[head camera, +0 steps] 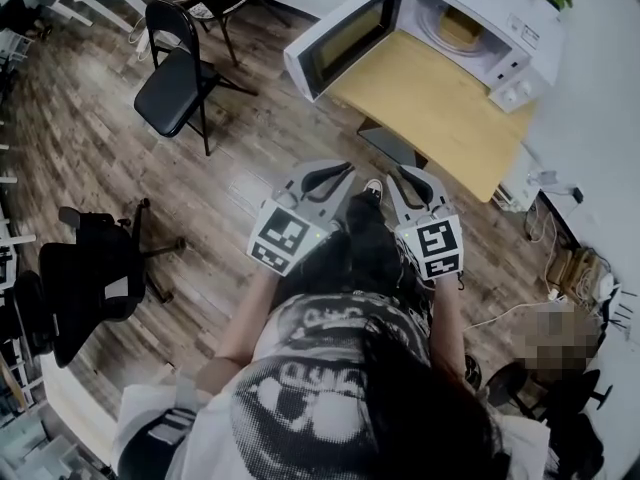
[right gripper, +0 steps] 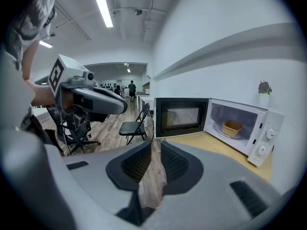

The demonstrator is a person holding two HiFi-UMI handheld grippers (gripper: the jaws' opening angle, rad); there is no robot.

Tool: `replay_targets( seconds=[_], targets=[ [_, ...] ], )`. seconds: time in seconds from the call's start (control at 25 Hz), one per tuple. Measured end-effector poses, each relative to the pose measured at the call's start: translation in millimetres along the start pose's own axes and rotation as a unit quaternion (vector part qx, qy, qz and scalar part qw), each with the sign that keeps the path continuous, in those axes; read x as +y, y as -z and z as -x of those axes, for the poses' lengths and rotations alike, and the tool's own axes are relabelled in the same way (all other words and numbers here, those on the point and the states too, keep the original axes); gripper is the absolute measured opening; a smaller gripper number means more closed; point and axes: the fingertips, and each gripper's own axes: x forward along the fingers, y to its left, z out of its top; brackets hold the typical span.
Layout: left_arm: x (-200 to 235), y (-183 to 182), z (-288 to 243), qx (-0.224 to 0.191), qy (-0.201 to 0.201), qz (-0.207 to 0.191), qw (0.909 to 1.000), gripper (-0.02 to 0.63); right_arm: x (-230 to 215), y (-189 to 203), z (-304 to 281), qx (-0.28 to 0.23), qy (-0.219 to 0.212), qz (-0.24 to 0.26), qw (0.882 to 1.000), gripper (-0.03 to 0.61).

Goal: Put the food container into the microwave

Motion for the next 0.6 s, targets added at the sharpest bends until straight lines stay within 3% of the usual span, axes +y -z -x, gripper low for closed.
replay_targets(
  seconds=[0.36,0.6],
  targets=[
    [-17.3,7.0,9.3,-0.005,0.006,0.0,1.0,0.015,10.5,2.4,21.9,-0.026,0.012,-0.001,1.0,-0.011],
    [-26.7,9.0,14.0,-0.005,0.012,-0.005,0.9999,0.015,19.5,2.1,27.5,-0.033,-0.015,0.004,0.999,-0.003]
  ],
)
